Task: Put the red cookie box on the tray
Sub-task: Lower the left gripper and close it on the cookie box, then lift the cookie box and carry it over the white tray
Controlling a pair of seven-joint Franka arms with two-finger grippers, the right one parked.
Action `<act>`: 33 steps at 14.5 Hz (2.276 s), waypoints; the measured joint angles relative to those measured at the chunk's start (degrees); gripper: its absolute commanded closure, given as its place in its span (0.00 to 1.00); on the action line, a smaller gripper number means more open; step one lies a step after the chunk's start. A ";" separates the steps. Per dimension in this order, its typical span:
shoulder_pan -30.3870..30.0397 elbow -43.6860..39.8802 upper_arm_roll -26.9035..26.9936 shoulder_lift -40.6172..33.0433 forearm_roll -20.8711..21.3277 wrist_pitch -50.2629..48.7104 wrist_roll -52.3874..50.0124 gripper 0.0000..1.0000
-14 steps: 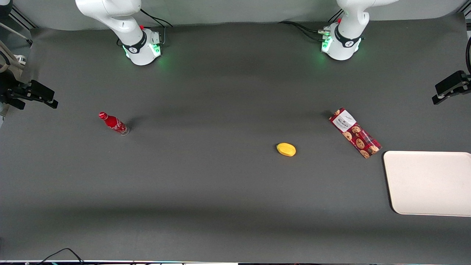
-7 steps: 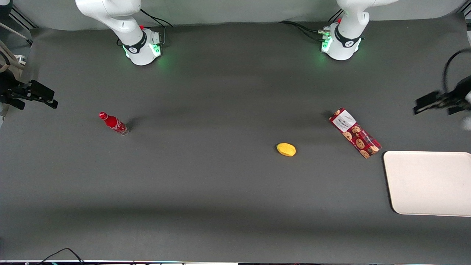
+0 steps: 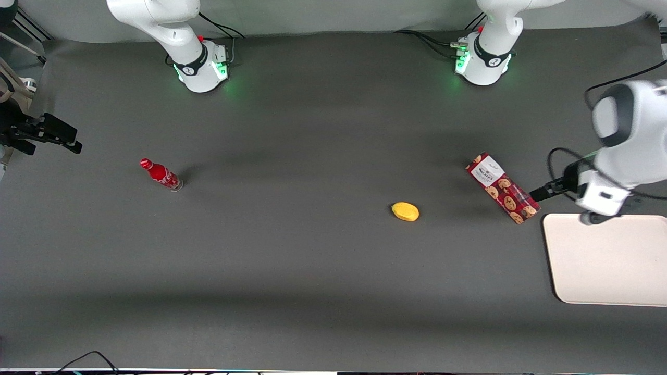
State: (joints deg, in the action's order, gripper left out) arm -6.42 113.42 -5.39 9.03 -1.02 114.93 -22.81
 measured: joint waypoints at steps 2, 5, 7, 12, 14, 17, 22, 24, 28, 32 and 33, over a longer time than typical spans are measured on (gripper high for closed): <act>0.01 6.68 0.00 0.25 -1.72 5.63 -4.07 0.00; 0.01 14.34 0.01 0.15 -5.86 13.80 -5.83 0.00; 0.07 19.18 0.01 0.37 -6.60 19.98 -6.82 0.00; 0.61 23.23 -0.01 3.81 -6.78 28.94 -8.67 0.04; 0.81 23.21 -0.03 5.01 -6.80 29.92 -9.15 0.43; 0.86 23.19 -0.04 5.23 -6.80 29.96 -9.49 1.00; 0.91 23.14 -0.20 5.29 -6.80 29.90 -9.49 1.00; 1.02 22.95 -0.27 5.29 -6.80 29.85 -9.49 1.00; 0.97 16.65 -0.11 5.32 -6.84 19.13 -9.50 1.00; -0.87 -0.35 1.36 5.16 -6.10 0.09 -2.49 1.00; -1.46 -4.51 2.92 5.23 -5.02 -3.39 1.58 1.00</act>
State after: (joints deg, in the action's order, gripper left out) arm -7.89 108.90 -2.47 14.26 -6.03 111.54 -21.23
